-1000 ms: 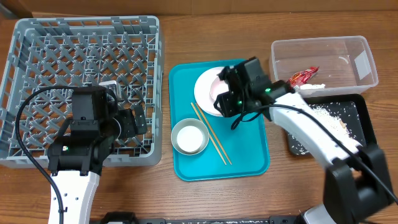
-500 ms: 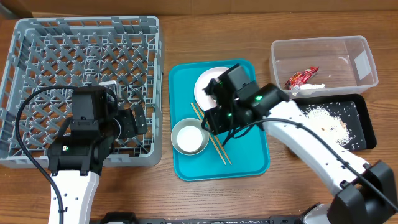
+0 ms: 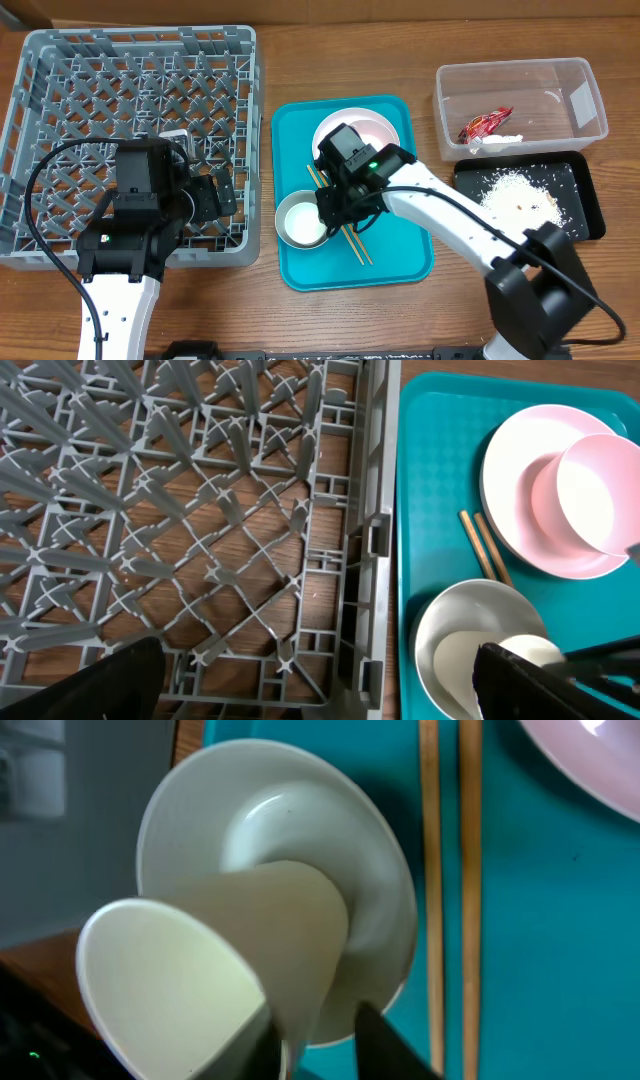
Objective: Sort waste into correct bins and load items into the dishwasher
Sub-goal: 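Grasp the white cup with the right gripper and lift it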
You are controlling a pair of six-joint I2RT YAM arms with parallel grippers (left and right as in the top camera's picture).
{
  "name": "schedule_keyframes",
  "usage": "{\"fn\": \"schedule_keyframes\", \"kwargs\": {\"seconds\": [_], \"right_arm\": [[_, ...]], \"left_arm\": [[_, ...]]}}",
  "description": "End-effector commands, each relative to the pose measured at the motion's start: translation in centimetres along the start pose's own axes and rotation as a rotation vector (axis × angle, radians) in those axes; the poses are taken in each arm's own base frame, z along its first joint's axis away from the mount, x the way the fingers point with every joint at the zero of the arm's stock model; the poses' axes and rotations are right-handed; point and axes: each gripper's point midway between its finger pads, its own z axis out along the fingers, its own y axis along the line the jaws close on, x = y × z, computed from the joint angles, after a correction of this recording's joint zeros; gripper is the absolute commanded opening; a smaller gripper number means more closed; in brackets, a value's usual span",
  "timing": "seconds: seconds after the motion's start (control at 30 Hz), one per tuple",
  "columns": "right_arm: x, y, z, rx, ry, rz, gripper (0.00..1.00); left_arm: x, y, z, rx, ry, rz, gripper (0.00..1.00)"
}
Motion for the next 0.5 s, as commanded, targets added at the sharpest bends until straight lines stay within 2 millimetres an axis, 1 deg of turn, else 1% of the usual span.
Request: {"fn": "schedule_keyframes", "kwargs": {"seconds": [0.0, 0.07, 0.13, 0.23, 0.3, 0.33, 0.4, 0.43, 0.47], "right_arm": [[-0.2, -0.1, 0.4, 0.009, -0.009, 0.022, 0.15], [-0.4, 0.0, 0.4, 0.005, -0.017, 0.028, 0.11], [-0.4, 0.0, 0.4, 0.005, -0.017, 0.028, 0.04], [-0.3, 0.0, 0.2, 0.006, -0.011, 0.030, 0.04], [-0.5, 0.0, -0.7, 0.007, -0.016, 0.034, 0.04], [-0.9, 0.1, -1.4, 0.004, -0.028, 0.031, 0.04], [-2.0, 0.1, -3.4, -0.007, -0.073, 0.029, 0.04], [-3.3, -0.3, -5.4, -0.018, -0.124, 0.046, 0.04], [-4.2, -0.8, -6.9, -0.025, -0.165, 0.063, 0.04]], "left_arm": [[-0.8, -0.6, -0.4, 0.020, -0.021, -0.007, 1.00], [-0.8, -0.6, -0.4, 0.020, -0.021, -0.007, 1.00], [-0.8, -0.6, -0.4, 0.020, -0.021, -0.007, 1.00], [-0.8, -0.6, -0.4, 0.020, -0.021, -0.007, 1.00], [-0.8, -0.6, -0.4, 0.020, -0.021, -0.007, 1.00], [-0.8, -0.6, -0.4, 0.020, -0.021, -0.007, 1.00], [-0.8, -0.6, -0.4, 0.020, -0.021, -0.008, 1.00], [-0.8, -0.6, -0.4, 0.021, -0.021, -0.014, 1.00], [-0.8, -0.6, -0.4, 0.021, -0.021, -0.026, 1.00]]}}
